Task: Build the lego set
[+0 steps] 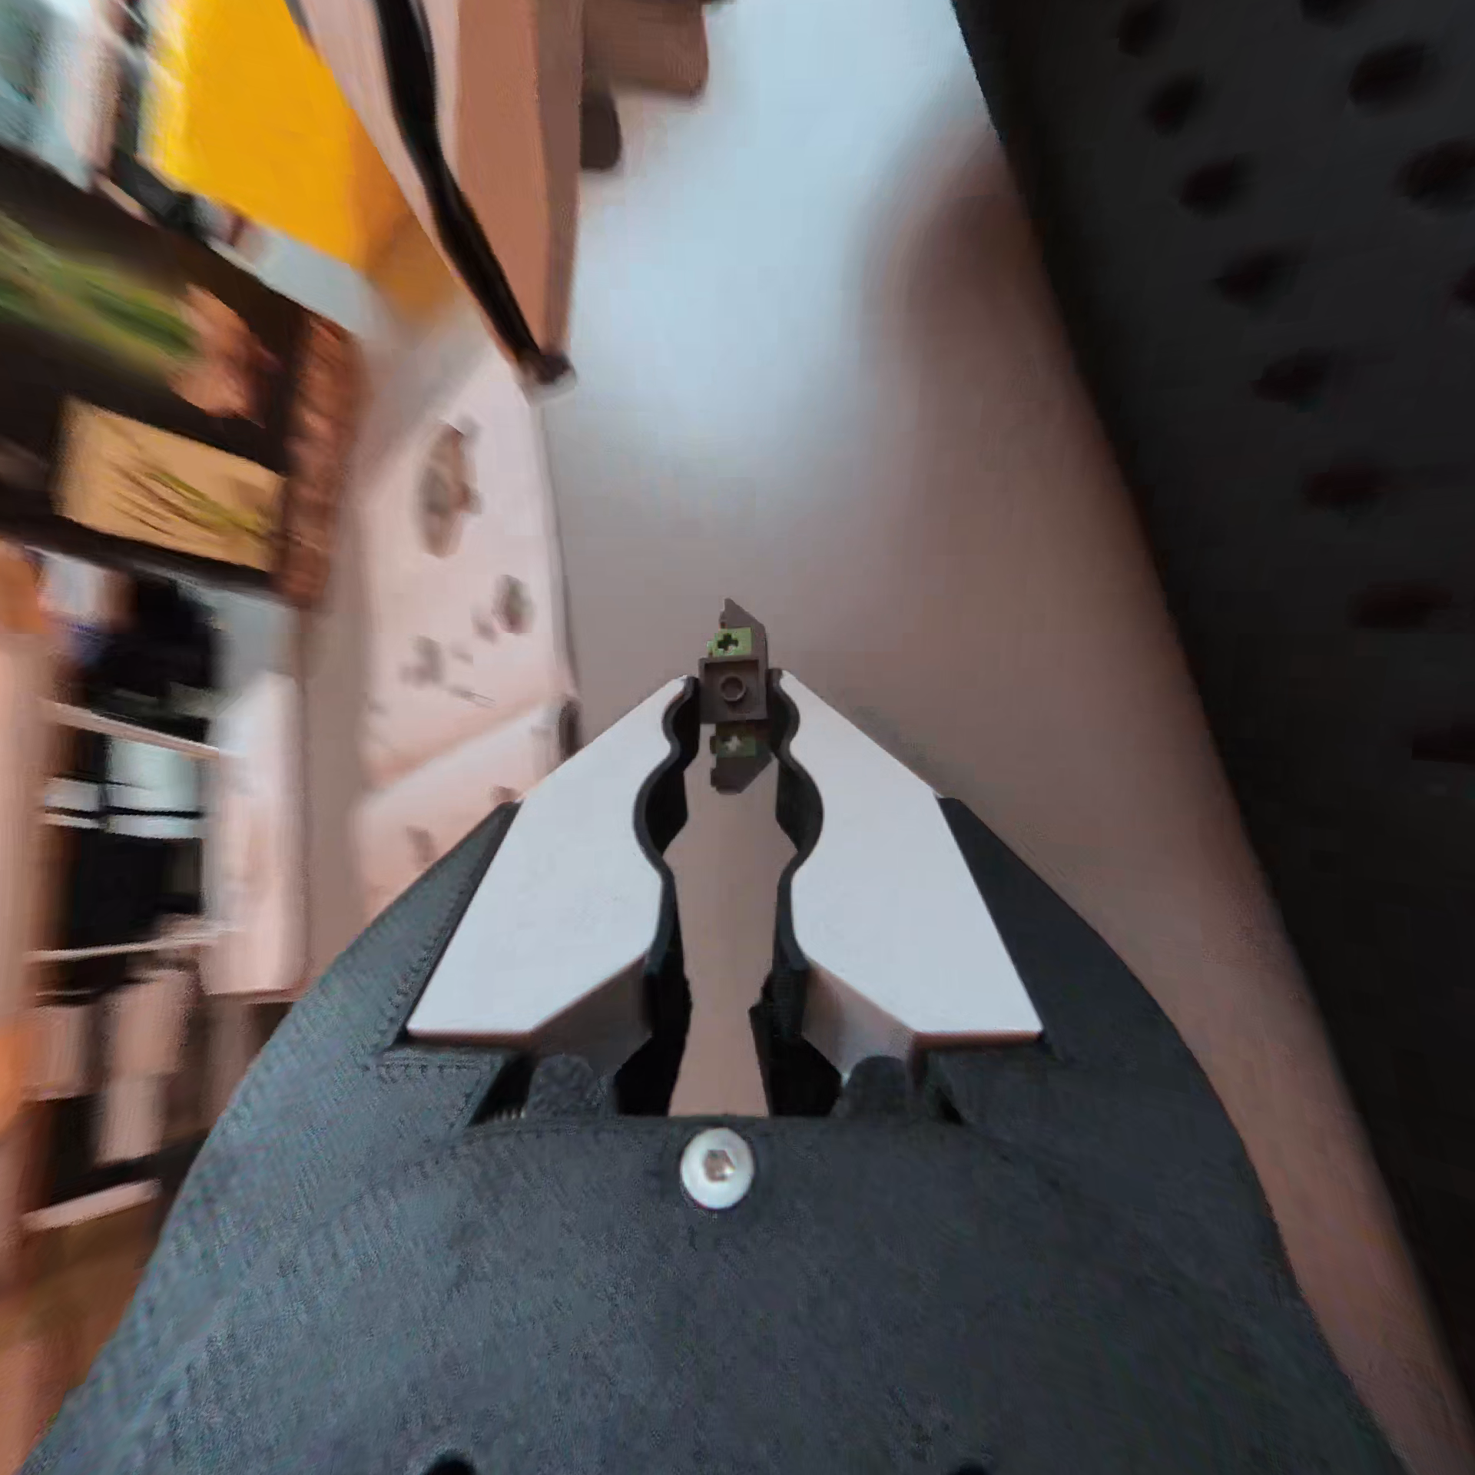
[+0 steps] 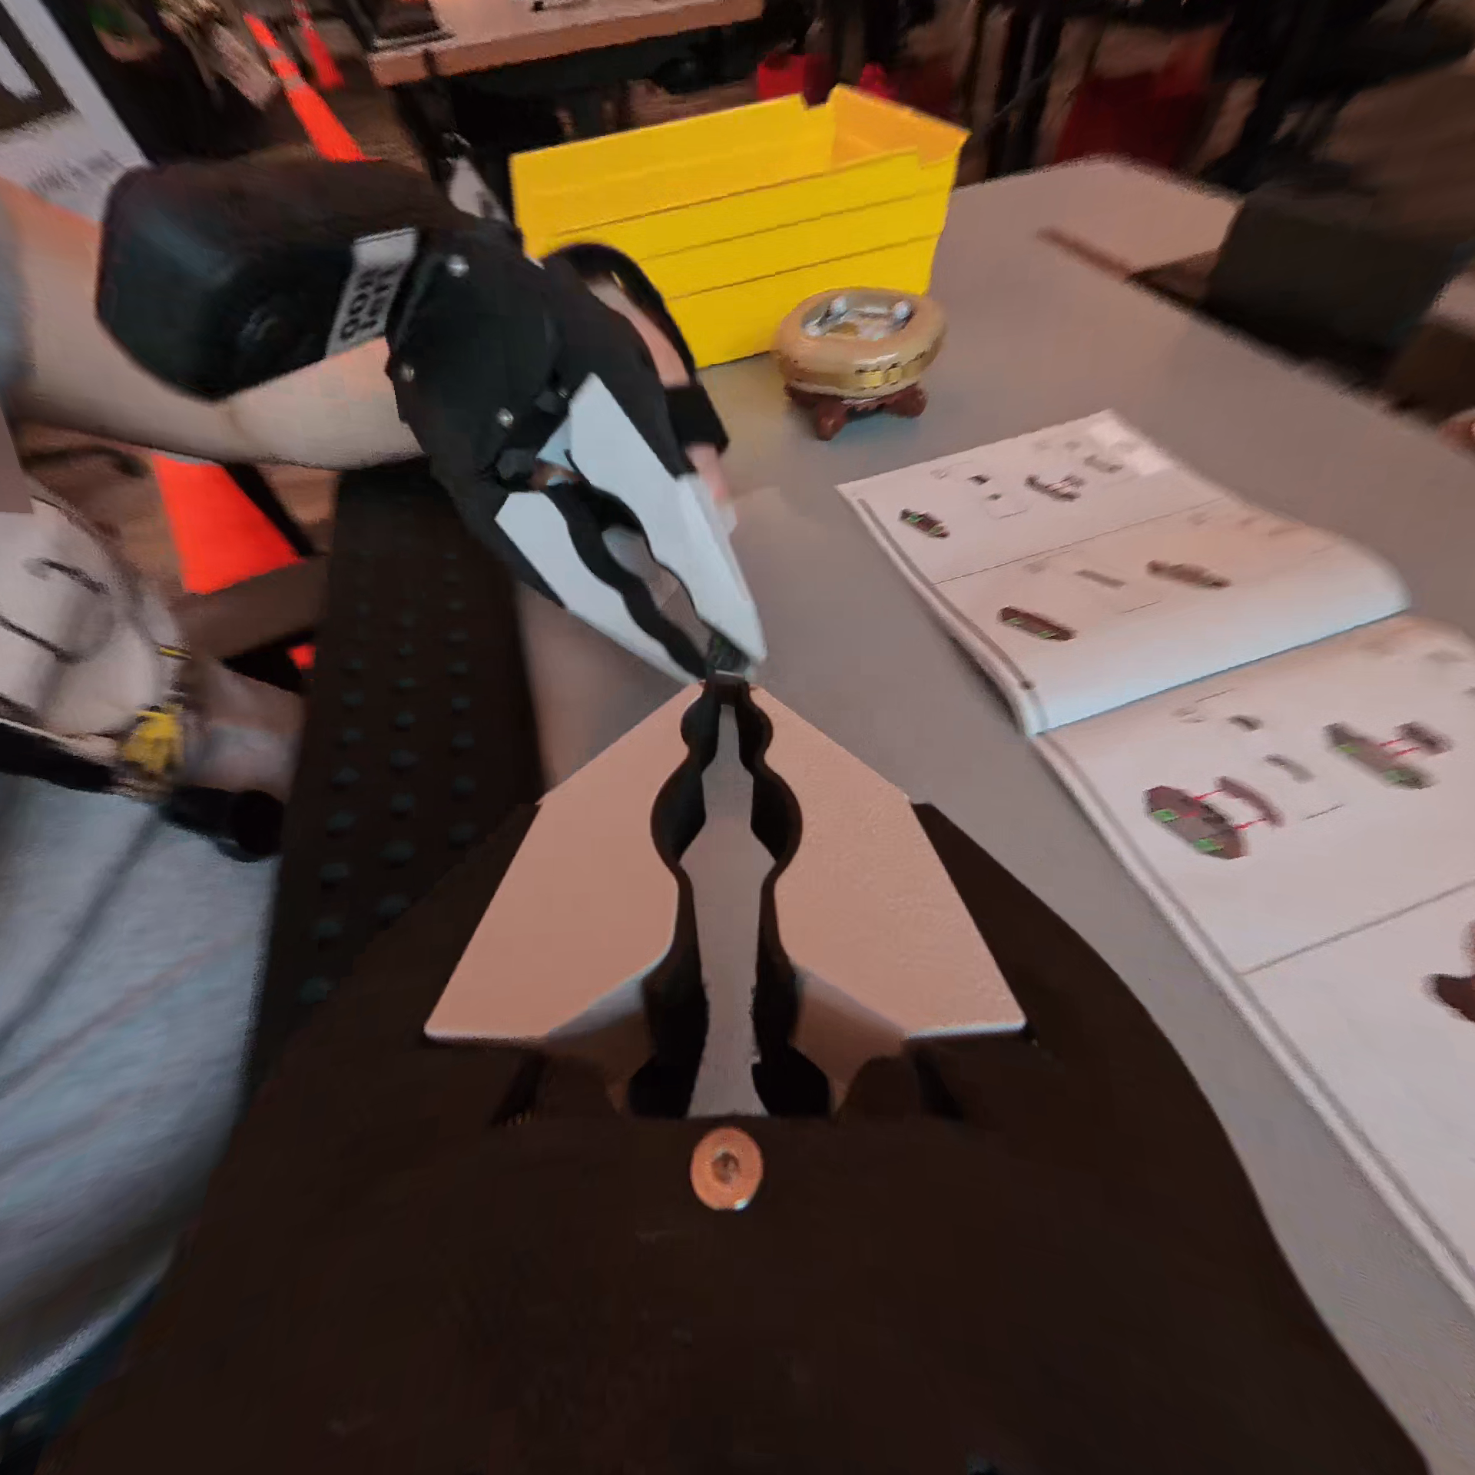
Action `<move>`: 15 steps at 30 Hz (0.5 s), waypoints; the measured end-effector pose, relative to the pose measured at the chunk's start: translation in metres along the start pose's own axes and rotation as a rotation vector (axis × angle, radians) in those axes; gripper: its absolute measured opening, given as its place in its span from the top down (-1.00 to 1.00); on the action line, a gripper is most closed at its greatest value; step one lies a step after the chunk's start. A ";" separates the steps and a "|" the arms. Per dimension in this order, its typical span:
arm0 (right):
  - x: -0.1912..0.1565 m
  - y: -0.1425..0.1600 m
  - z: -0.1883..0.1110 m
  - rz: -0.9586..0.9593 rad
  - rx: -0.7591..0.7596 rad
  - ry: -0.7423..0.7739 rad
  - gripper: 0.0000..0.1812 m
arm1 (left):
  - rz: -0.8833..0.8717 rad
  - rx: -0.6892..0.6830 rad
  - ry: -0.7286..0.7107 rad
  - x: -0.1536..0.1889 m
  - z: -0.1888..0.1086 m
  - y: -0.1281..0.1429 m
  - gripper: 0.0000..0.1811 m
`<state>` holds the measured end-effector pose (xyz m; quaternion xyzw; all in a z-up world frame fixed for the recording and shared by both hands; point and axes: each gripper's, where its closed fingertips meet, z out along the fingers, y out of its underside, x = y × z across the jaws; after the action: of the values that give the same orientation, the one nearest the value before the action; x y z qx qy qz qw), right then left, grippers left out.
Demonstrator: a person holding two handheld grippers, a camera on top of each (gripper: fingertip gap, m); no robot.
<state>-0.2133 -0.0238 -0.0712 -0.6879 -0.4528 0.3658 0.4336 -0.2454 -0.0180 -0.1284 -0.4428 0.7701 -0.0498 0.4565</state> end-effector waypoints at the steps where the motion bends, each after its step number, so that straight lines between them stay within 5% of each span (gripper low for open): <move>1: -0.002 -0.004 -0.002 0.059 -0.027 -0.050 0.97 | 0.095 0.008 -0.071 -0.011 -0.008 -0.010 0.84; 6: -0.016 -0.069 -0.025 0.212 -0.083 -0.222 0.97 | 0.360 0.069 -0.280 -0.053 -0.052 -0.053 0.84; 15: -0.042 -0.133 -0.030 0.149 -0.455 -0.172 0.97 | 0.689 0.039 -0.562 -0.099 -0.112 -0.096 0.84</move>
<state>-0.2404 -0.0428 0.0672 -0.7656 -0.5067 0.3427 0.1990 -0.2493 -0.0406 0.0475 -0.1482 0.7177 0.2131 0.6462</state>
